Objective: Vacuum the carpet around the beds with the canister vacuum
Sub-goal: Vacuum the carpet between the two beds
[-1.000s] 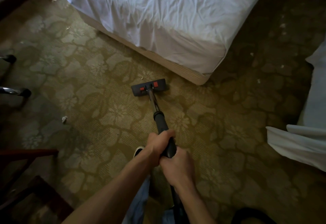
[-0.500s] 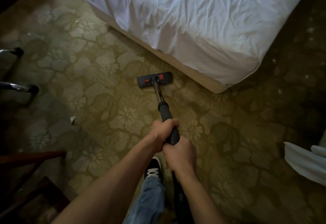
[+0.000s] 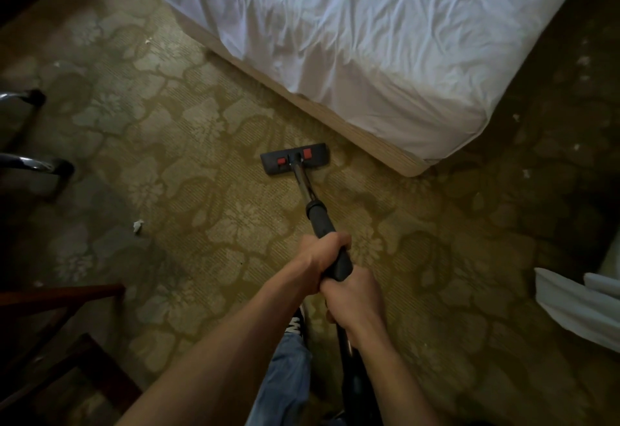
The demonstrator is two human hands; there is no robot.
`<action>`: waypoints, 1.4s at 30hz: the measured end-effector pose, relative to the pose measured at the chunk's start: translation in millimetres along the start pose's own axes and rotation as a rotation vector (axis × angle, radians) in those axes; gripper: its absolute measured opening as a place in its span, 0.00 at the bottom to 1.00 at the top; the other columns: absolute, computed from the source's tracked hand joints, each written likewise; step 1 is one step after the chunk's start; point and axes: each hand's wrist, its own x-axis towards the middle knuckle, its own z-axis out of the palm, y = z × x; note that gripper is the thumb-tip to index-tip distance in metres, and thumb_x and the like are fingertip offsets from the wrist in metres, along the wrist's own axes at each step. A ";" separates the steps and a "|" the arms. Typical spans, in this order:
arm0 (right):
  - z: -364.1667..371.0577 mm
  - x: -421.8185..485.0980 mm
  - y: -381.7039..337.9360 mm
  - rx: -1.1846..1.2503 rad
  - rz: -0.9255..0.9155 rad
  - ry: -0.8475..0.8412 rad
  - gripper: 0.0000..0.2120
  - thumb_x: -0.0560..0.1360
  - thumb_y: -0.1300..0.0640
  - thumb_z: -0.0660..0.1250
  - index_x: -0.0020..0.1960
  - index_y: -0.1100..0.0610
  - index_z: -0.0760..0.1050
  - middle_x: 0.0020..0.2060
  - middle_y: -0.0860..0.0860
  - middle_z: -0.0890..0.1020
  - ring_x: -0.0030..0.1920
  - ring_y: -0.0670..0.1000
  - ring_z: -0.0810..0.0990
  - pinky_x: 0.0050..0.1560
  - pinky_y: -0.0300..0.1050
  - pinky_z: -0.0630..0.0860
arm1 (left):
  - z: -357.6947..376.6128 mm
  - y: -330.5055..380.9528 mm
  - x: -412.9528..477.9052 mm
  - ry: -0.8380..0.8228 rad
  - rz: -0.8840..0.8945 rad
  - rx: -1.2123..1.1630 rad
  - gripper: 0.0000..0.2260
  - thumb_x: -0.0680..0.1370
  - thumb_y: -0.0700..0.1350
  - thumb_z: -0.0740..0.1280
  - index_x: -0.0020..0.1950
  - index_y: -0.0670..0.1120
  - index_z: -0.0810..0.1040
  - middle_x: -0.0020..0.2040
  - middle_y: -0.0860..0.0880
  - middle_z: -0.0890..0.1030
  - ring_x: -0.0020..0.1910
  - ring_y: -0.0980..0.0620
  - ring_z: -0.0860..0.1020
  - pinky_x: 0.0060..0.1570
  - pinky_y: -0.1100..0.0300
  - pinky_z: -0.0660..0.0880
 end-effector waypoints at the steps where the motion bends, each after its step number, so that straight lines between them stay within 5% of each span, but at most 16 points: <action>1: -3.3 -5.2 8.3 0.016 0.012 -0.011 0.09 0.64 0.52 0.68 0.42 0.53 0.81 0.32 0.52 0.84 0.32 0.54 0.84 0.35 0.50 0.81 | 4.4 -7.4 -4.3 0.001 -0.009 0.009 0.23 0.60 0.43 0.72 0.53 0.38 0.75 0.42 0.41 0.78 0.34 0.44 0.78 0.35 0.54 0.77; 13: -59.3 -70.0 131.0 0.093 0.062 -0.031 0.03 0.74 0.57 0.71 0.41 0.54 0.81 0.26 0.47 0.79 0.24 0.45 0.76 0.24 0.37 0.66 | 74.3 -119.8 -60.7 0.038 -0.067 0.137 0.24 0.65 0.45 0.74 0.58 0.38 0.76 0.48 0.40 0.83 0.38 0.44 0.82 0.37 0.54 0.81; 22: -134.5 -100.7 228.5 0.234 0.184 0.046 0.04 0.77 0.55 0.70 0.44 0.52 0.81 0.34 0.48 0.82 0.33 0.45 0.78 0.28 0.36 0.67 | 179.2 -197.4 -91.9 -0.065 -0.094 0.355 0.14 0.68 0.45 0.74 0.48 0.38 0.80 0.40 0.43 0.80 0.35 0.47 0.79 0.35 0.56 0.78; 26: -166.4 -97.9 264.4 0.314 0.256 0.142 0.03 0.75 0.54 0.70 0.45 0.51 0.82 0.37 0.50 0.85 0.39 0.50 0.83 0.37 0.43 0.76 | 235.4 -213.0 -100.3 -0.129 -0.104 0.440 0.11 0.69 0.43 0.74 0.47 0.39 0.79 0.41 0.43 0.80 0.35 0.47 0.79 0.34 0.57 0.77; 32: -212.8 -75.3 287.2 0.493 0.275 0.252 0.06 0.72 0.51 0.70 0.40 0.52 0.82 0.26 0.48 0.81 0.27 0.48 0.77 0.30 0.44 0.71 | 310.8 -204.5 -90.8 -0.179 -0.077 0.589 0.17 0.68 0.44 0.75 0.53 0.38 0.80 0.46 0.42 0.82 0.39 0.45 0.81 0.33 0.57 0.78; 42: -275.4 -19.6 245.6 0.656 0.301 0.309 0.04 0.74 0.55 0.70 0.40 0.51 0.82 0.30 0.48 0.81 0.30 0.50 0.79 0.33 0.44 0.73 | 385.6 -133.1 -51.1 -0.230 0.025 0.886 0.12 0.73 0.47 0.74 0.49 0.41 0.78 0.43 0.45 0.79 0.41 0.47 0.80 0.36 0.56 0.77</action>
